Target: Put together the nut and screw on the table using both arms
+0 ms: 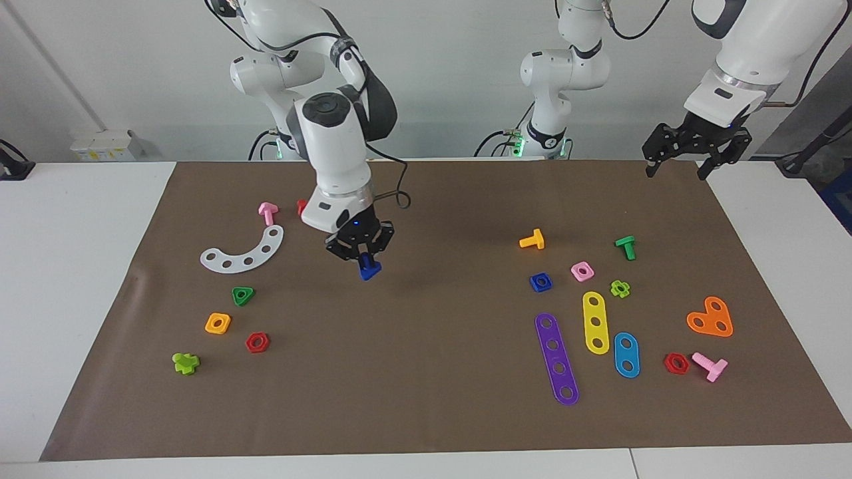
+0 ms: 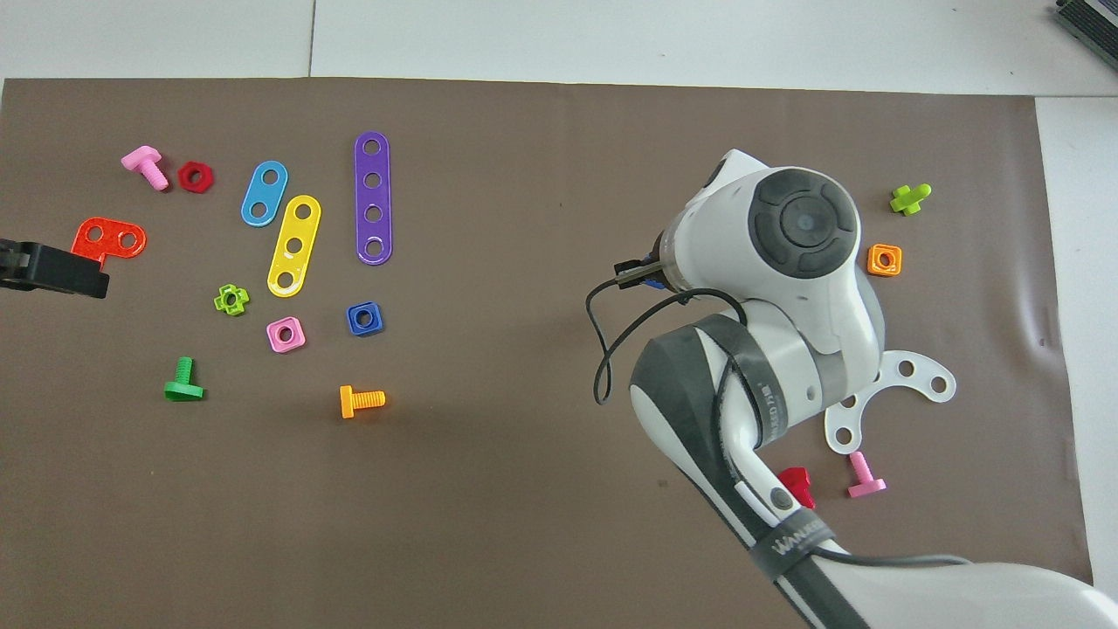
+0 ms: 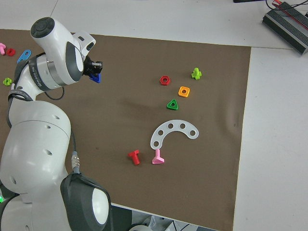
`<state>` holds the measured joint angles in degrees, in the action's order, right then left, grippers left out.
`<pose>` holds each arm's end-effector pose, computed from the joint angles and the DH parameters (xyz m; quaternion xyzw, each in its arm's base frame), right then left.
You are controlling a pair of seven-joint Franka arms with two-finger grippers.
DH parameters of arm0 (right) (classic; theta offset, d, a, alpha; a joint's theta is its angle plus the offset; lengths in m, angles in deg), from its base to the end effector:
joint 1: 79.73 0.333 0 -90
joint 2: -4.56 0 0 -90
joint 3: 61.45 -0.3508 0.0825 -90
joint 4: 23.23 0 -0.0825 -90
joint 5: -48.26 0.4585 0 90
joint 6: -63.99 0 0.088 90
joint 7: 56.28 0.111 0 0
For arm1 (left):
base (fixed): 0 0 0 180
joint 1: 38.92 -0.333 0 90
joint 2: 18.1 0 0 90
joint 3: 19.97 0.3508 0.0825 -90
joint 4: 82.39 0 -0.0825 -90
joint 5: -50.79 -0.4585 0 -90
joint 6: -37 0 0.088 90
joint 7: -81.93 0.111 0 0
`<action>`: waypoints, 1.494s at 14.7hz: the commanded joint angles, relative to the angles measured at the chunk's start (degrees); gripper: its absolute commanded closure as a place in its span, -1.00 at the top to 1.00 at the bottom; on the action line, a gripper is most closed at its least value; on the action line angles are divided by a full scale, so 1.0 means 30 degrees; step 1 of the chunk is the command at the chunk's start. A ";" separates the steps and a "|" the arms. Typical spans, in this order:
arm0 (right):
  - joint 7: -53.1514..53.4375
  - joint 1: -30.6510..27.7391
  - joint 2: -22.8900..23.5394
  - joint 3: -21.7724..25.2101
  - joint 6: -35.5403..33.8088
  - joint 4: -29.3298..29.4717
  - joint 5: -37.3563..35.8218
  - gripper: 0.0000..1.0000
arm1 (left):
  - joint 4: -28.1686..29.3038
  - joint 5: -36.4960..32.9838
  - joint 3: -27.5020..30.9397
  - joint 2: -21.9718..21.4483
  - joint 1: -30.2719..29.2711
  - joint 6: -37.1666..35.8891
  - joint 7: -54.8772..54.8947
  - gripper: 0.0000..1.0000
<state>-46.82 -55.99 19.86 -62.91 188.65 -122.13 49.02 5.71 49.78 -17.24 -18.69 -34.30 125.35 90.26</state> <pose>0.6617 0.3104 0.4438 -0.9870 -0.1324 -0.0843 0.0358 0.6227 -0.0184 0.6773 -0.9960 0.0887 -0.0068 0.0090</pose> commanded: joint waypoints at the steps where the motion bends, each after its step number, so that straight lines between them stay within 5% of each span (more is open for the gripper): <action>1: -0.0049 0.0725 0.1549 0.0079 0.1272 0.0771 0.0423 -1.00 | 0.0372 -0.0074 -0.0148 -0.0361 -0.0195 -0.0094 0.0065 1.00; 10: 0.3228 0.3070 0.3894 0.0108 0.3500 0.0389 -0.0133 -1.00 | 0.0372 -0.0074 -0.0148 -0.0361 -0.0195 -0.0094 0.0065 1.00; 15: 0.3640 0.3131 0.3984 0.0108 0.4789 -0.0955 -0.0544 -1.00 | 0.0372 -0.0074 -0.0148 -0.0361 -0.0195 -0.0094 0.0065 1.00; 16: 0.3701 0.3131 0.3984 0.0108 0.4881 -0.1076 -0.0544 -0.43 | 0.0372 -0.0074 -0.0148 -0.0361 -0.0195 -0.0094 0.0065 1.00; 17: 0.3788 0.3131 0.3984 0.0108 0.4853 -0.1048 -0.0544 0.99 | 0.0372 -0.0074 -0.0148 -0.0361 -0.0195 -0.0094 0.0065 1.00; 22: 0.5400 0.2082 0.1853 0.0254 0.2929 -0.0931 -0.0515 1.00 | 0.0372 -0.0074 -0.0148 -0.0362 -0.0195 -0.0094 0.0065 1.00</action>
<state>-32.24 -46.87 30.64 -62.05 201.46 -123.70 48.48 5.71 49.78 -17.24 -18.69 -34.29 125.33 90.26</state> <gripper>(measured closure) 0.242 0.000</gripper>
